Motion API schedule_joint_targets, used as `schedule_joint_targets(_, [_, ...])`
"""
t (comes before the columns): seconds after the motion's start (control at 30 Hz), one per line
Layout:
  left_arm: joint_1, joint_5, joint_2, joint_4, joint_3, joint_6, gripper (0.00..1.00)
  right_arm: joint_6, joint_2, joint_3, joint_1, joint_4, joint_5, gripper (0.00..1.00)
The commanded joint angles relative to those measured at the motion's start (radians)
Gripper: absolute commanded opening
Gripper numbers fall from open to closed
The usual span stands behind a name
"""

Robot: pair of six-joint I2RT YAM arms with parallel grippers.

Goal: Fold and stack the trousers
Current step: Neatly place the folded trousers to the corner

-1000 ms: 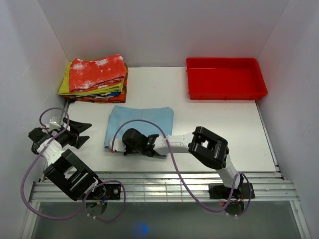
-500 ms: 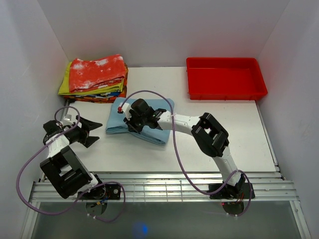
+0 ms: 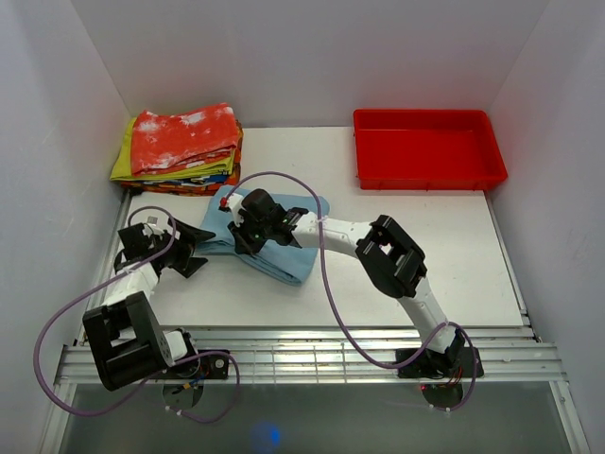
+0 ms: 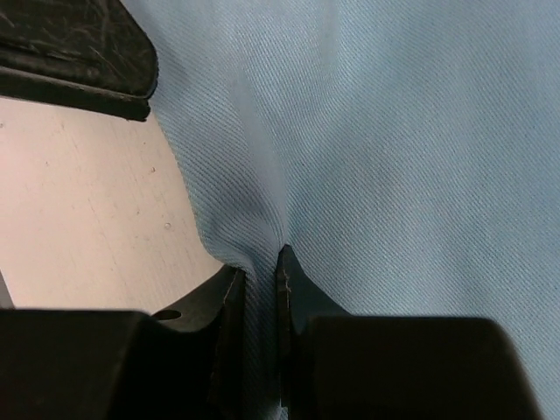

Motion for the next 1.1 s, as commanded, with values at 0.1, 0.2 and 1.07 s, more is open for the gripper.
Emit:
schedule_joint_targets(0.1, [-0.074, -0.193, -0.141, 0.241, -0.134, -0.186, 0.98, 0.102, 0.010, 0.062, 0.018, 0.064, -0.030, 0.08])
schedule_joint_targets(0.2, [-0.103, -0.233, -0.124, 0.256, -0.151, -0.207, 0.98, 0.117, 0.015, 0.070, 0.031, 0.067, -0.032, 0.08])
schedule_joint_targets(1.07, [-0.150, -0.126, 0.210, 0.641, -0.200, -0.220, 0.67, 0.200, -0.016, 0.018, 0.074, 0.133, -0.210, 0.08])
